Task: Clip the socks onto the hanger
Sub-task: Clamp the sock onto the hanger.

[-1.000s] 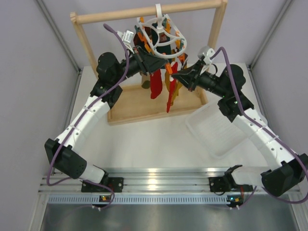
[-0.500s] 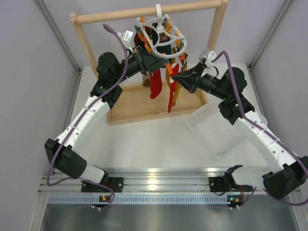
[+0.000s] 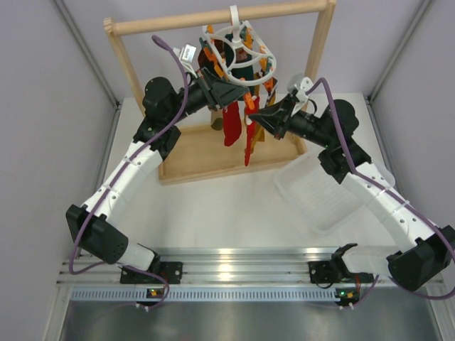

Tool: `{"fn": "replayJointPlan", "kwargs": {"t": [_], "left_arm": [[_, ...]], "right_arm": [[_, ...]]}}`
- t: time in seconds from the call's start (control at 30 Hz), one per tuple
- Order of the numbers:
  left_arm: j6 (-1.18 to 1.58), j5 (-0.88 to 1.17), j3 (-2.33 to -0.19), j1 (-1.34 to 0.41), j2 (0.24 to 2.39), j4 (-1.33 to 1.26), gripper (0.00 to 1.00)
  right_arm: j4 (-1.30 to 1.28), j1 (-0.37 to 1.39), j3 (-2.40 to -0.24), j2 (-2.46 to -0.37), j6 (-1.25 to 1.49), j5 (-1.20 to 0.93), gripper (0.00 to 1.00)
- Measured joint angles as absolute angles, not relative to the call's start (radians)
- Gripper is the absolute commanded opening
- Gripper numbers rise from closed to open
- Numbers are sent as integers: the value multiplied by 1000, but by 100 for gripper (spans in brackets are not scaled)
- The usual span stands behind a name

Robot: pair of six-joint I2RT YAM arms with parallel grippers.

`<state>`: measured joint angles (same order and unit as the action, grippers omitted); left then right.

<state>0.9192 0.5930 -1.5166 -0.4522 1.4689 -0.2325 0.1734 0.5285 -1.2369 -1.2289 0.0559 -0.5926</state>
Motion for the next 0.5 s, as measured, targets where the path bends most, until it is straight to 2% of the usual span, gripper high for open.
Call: {"fn": "replayJointPlan", "kwargs": {"t": [0.5], "left_arm": [[943,589,-1517,-452,1469,-234,2]], "right_arm": [[206,530,-1237,-1229,65,-595,0]]}}
